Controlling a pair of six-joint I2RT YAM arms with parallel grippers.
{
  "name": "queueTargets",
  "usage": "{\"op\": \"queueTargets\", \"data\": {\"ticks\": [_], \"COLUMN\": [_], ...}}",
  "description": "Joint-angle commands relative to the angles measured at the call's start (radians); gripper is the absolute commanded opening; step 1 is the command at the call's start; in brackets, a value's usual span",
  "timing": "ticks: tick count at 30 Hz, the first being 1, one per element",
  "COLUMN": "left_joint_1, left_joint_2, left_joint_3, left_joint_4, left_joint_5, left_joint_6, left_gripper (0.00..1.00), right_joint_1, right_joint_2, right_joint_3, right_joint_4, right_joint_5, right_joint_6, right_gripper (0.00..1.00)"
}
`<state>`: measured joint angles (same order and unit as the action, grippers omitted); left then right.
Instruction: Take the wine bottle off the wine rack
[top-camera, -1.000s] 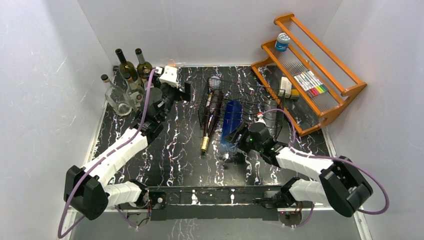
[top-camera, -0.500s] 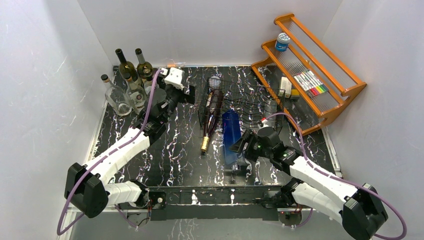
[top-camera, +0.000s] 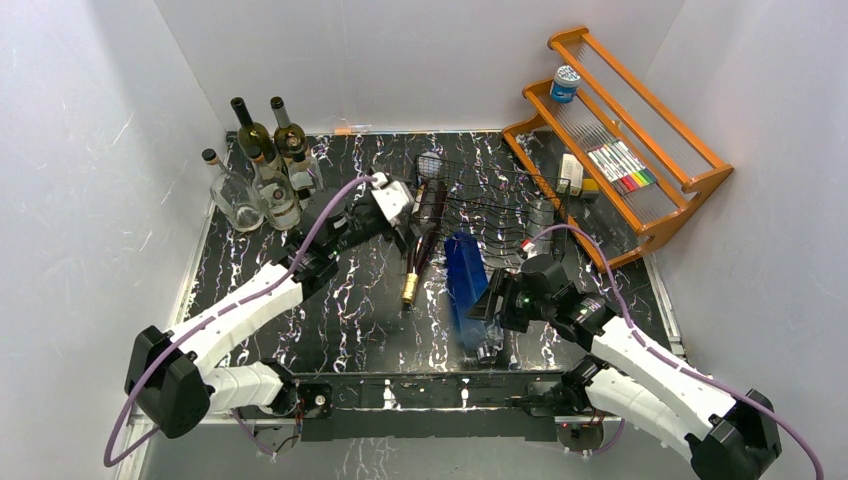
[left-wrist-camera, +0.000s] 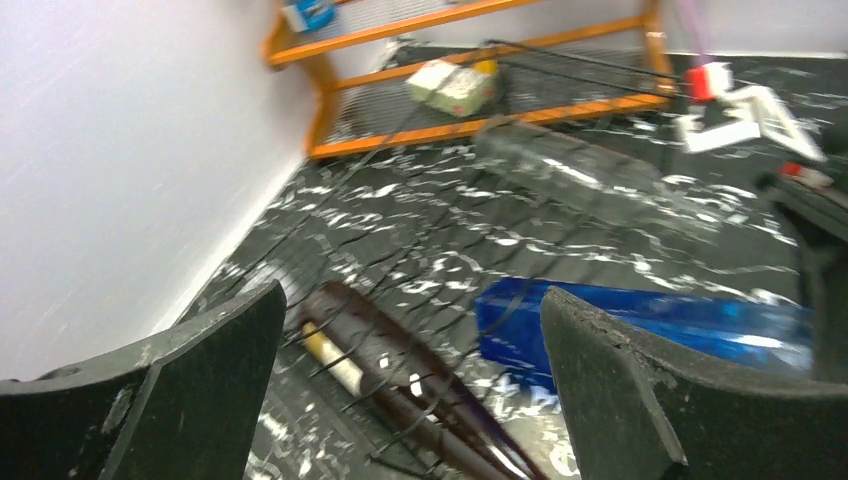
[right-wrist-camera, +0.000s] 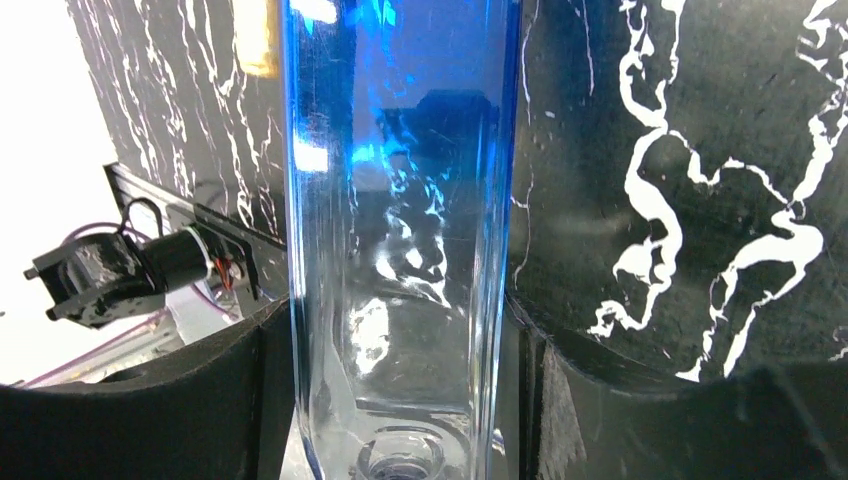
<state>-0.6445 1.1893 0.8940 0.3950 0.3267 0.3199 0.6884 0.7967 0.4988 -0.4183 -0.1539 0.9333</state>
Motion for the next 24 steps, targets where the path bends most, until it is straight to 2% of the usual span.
{"op": "queueTargets", "data": {"ticks": [1,5,10,16,21,24], "left_joint_1": [-0.085,-0.215,-0.372,-0.566,-0.629,-0.641], "left_joint_2": [-0.034,-0.025,-0.094,-0.123,-0.014,0.031], "left_joint_3": [0.008,0.009,-0.09,-0.141,-0.107,-0.121], "left_joint_4": [-0.072,-0.176,-0.195,-0.217,-0.248,-0.186], "left_joint_5": [0.2,0.185,0.113,-0.048,-0.091,-0.1], "left_joint_6": [0.104,0.117,0.095,0.248,0.39,0.434], "left_gripper": [0.98,0.98,0.98,0.98,0.98,0.98], "right_joint_1": [-0.01,-0.01,-0.01,-0.01,-0.01,-0.01], "right_joint_2": [-0.043,-0.06,-0.043,-0.04,-0.031,-0.039], "right_joint_3": [0.047,0.093,0.124,0.144,0.173,0.189], "right_joint_4": [-0.228,-0.282,-0.326,-0.358,-0.381,-0.394], "right_joint_5": [-0.001,0.012,-0.017,-0.051,-0.055,-0.055], "right_joint_6": [0.006,-0.037,-0.077,-0.132,-0.149,-0.152], "right_gripper": [0.33,0.31,0.3,0.3,0.3,0.29]}}
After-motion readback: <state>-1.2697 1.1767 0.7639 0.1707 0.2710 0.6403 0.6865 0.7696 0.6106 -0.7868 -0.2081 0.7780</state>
